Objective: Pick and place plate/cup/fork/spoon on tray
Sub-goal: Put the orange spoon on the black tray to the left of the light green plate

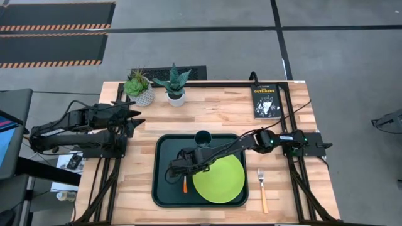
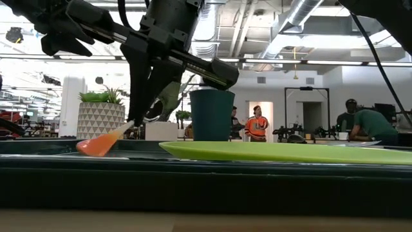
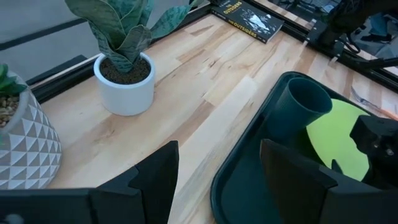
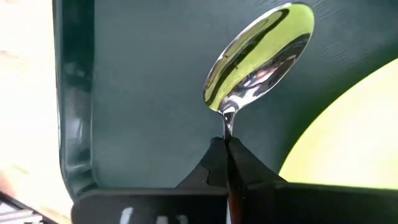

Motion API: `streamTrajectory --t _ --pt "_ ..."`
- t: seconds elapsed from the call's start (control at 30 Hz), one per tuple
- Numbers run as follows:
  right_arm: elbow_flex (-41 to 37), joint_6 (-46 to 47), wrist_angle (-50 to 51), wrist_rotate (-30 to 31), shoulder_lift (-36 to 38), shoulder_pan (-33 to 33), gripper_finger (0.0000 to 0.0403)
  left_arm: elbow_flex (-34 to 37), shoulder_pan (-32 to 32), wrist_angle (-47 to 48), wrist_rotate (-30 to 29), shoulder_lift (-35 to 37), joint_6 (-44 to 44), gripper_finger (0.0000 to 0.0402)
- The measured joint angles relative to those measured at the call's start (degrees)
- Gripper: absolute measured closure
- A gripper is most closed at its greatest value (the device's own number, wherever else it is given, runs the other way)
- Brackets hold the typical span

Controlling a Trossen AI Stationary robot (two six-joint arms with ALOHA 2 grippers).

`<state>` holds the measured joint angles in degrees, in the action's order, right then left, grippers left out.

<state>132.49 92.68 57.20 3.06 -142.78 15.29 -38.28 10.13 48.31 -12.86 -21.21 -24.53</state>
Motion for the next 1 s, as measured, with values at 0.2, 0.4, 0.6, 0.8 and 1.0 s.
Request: streamTrajectory --t 0.2,0.4,0.6,0.8,1.0 --pt "0.00 0.20 0.21 0.99 0.00 -0.02 0.0399 0.00 -0.02 0.00 -0.02 0.00 0.00 0.0189" --pt "-0.02 0.68 -0.81 1.03 -0.94 0.02 0.0399 0.02 0.00 0.45 -0.09 0.01 -0.01 0.0189" --pt "-0.09 1.38 -4.05 -0.45 -2.80 0.65 0.0399 0.02 0.00 0.43 -0.66 0.01 -0.02 0.0189" --pt "-0.02 1.33 -2.09 -0.35 -2.58 0.58 0.0399 0.02 -0.01 0.48 -1.41 0.02 -0.02 0.0189" --pt "-0.02 0.58 -2.89 -0.49 -2.58 0.63 0.0399 0.02 0.00 0.48 -1.46 0.02 -0.02 0.0189"
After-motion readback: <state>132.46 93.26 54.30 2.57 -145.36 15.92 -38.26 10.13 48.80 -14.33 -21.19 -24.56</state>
